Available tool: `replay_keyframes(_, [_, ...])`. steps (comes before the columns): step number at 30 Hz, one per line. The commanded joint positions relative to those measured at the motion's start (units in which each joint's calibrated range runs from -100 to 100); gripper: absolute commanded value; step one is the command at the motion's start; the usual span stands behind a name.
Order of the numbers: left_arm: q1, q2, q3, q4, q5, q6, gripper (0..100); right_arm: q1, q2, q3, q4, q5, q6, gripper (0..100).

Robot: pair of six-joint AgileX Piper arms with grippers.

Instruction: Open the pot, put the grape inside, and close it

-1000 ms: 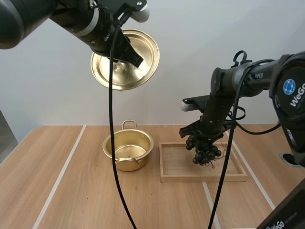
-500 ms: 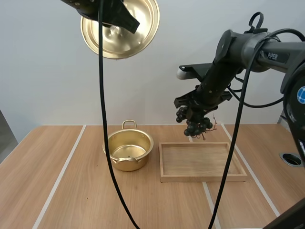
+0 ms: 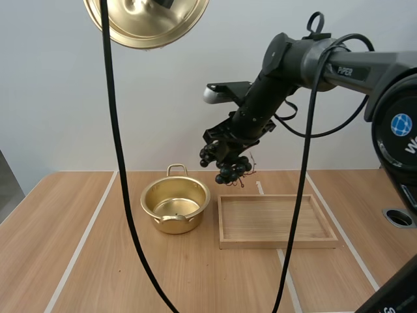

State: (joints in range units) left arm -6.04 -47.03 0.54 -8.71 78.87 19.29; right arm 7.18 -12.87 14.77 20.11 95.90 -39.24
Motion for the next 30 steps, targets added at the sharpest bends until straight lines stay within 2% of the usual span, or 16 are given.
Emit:
replay_keyframes(1, [-0.22,-1.05,-0.50,3.16,-0.67,-1.34,0,2.27,0.92,-0.61,0.57,-1.77,-0.58,0])
replay_keyframes(12, [-0.22,-1.30,-0.50,4.63,1.42,-4.25,0,7.32,9.98,-7.45,0.57,-1.02,-0.58,0])
replay_keyframes(18, [-0.05,-1.30,-0.50,4.99,1.41,-4.25,0,7.55,15.61,-11.36,0.57,3.73,-0.26,0])
replay_keyframes(30, [-0.05,-1.18,-0.50,6.42,1.25,-4.25,0,7.55,20.18,-11.62,0.73,0.43,-1.33,0])
